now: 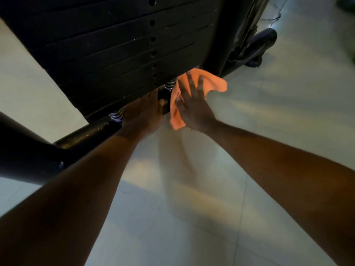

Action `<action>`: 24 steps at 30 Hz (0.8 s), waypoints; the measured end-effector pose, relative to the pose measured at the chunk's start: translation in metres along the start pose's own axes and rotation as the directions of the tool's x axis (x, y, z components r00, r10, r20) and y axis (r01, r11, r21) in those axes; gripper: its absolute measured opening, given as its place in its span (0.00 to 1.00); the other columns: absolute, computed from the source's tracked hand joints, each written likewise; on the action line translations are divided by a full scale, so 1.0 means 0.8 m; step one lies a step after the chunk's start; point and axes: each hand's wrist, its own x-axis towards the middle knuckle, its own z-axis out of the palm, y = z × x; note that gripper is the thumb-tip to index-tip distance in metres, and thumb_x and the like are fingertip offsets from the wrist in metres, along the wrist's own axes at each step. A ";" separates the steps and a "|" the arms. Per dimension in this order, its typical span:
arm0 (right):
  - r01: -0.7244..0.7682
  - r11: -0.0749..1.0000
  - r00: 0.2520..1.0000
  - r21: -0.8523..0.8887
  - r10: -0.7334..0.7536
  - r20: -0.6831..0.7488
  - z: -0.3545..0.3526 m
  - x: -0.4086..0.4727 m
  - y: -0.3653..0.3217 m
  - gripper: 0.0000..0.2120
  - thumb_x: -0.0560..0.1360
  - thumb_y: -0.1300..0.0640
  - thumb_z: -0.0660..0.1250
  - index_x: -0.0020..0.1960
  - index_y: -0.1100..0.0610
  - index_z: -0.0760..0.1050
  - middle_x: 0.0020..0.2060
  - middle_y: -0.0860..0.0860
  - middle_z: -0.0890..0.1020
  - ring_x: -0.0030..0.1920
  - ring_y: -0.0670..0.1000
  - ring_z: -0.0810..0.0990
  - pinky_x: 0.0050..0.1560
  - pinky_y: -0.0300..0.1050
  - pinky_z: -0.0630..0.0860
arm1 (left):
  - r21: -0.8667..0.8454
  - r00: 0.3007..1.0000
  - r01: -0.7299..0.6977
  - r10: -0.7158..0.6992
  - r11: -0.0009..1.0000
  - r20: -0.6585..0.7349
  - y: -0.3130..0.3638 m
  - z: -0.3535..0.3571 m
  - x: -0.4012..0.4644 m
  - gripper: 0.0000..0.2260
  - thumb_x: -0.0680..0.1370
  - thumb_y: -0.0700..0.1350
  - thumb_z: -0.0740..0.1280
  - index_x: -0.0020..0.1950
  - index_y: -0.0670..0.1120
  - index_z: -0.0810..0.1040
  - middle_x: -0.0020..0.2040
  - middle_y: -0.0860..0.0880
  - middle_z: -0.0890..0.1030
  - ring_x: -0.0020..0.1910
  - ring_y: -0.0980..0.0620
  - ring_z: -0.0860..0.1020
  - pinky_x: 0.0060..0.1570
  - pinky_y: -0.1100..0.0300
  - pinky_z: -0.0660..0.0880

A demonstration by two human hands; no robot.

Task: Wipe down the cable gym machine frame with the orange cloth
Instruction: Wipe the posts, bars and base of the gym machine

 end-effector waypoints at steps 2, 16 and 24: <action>-0.004 0.999 0.999 0.043 0.002 0.050 -0.017 -0.004 0.007 0.23 0.91 0.52 0.50 0.77 0.64 0.71 0.82 0.68 0.63 0.83 0.77 0.54 0.78 0.82 0.54 | -0.008 1.000 0.020 -0.020 1.000 0.013 0.003 -0.002 0.000 0.21 0.87 0.54 0.56 0.78 0.47 0.70 0.71 0.42 0.79 0.69 0.40 0.79 0.65 0.46 0.74; -0.346 0.933 0.896 -0.103 0.361 0.259 -0.091 0.022 0.031 0.28 0.88 0.40 0.50 0.86 0.46 0.61 0.84 0.59 0.63 0.84 0.67 0.57 0.84 0.69 0.51 | -0.081 0.990 0.089 -0.079 0.993 0.120 0.016 -0.012 -0.004 0.24 0.88 0.57 0.57 0.83 0.50 0.62 0.79 0.42 0.71 0.77 0.37 0.71 0.68 0.42 0.71; -0.342 0.939 0.907 0.040 0.318 0.277 -0.067 0.025 0.013 0.31 0.89 0.41 0.49 0.88 0.54 0.55 0.88 0.55 0.55 0.87 0.62 0.43 0.85 0.67 0.44 | -0.038 0.986 0.093 -0.087 0.995 0.140 0.020 -0.018 -0.006 0.23 0.88 0.56 0.57 0.82 0.51 0.63 0.75 0.42 0.75 0.73 0.39 0.75 0.64 0.42 0.73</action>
